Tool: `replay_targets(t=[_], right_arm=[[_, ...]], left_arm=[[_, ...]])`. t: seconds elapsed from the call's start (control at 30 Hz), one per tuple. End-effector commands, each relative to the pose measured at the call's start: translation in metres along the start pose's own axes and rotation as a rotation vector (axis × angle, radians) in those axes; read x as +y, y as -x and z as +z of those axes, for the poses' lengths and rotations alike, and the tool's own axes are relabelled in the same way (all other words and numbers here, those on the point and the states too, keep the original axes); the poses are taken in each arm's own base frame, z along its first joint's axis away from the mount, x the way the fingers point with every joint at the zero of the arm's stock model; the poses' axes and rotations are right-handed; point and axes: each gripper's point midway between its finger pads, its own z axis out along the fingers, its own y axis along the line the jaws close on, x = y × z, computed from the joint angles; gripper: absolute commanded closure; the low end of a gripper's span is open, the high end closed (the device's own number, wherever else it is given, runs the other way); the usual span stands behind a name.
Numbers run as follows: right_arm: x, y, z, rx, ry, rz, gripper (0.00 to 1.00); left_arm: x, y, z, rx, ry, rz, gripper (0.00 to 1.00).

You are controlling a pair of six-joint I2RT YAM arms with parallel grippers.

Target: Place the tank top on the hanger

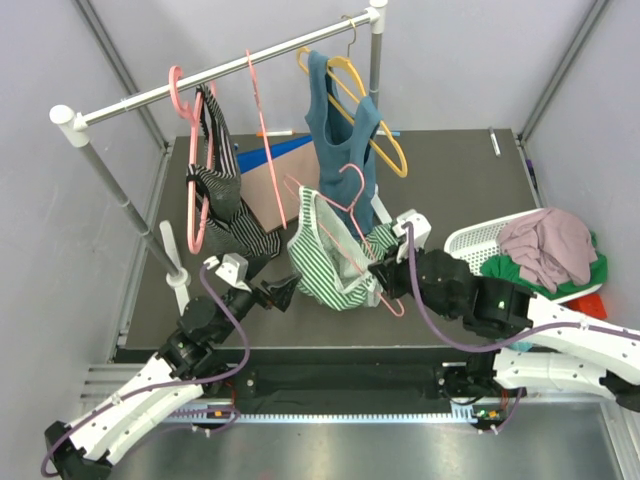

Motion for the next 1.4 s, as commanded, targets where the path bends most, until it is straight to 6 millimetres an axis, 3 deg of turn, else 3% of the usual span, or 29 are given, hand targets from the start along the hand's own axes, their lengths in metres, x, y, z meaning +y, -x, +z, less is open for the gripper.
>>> replay_targets(t=[0.0, 0.1, 0.2, 0.23, 0.5, 0.53, 0.57, 0.73, 0.9, 1.23, 1.37], right_arm=[[-0.002, 0.048, -0.006, -0.079, -0.043, -0.022, 1.0], [0.0, 0.081, -0.008, -0.119, -0.056, -0.04, 1.0], [0.0, 0.099, 0.0, -0.132, -0.064, -0.074, 1.0], [0.002, 0.115, -0.002, -0.158, -0.056, -0.068, 1.0], [0.0, 0.179, 0.024, -0.217, -0.014, -0.113, 1.0], [0.001, 0.195, 0.02, -0.25, -0.004, -0.109, 1.0], [-0.003, 0.199, 0.03, -0.243, -0.014, -0.114, 1.0], [0.007, 0.238, 0.034, -0.296, 0.032, -0.132, 1.0], [0.015, 0.262, 0.04, -0.329, 0.055, -0.143, 1.0], [0.016, 0.283, 0.039, -0.377, 0.064, -0.135, 1.0], [0.012, 0.29, 0.047, -0.375, 0.06, -0.136, 1.0]], left_arm=[[0.0, 0.013, 0.001, -0.029, 0.01, -0.007, 0.01], [0.0, 0.013, 0.001, -0.028, 0.009, -0.007, 0.01], [0.0, 0.013, 0.001, -0.029, 0.009, -0.007, 0.01], [-0.001, 0.013, 0.001, -0.028, 0.007, -0.007, 0.01], [-0.001, 0.013, 0.001, -0.029, 0.005, -0.007, 0.01], [-0.001, 0.013, 0.001, -0.029, 0.004, -0.007, 0.01], [-0.001, 0.013, 0.001, -0.029, 0.004, -0.009, 0.01], [-0.002, 0.013, 0.001, -0.028, 0.001, -0.008, 0.01], [-0.002, 0.014, 0.0, -0.029, -0.002, -0.009, 0.01], [-0.002, 0.014, 0.0, -0.031, -0.003, -0.01, 0.01], [-0.002, 0.013, 0.0, -0.029, -0.002, -0.01, 0.01]])
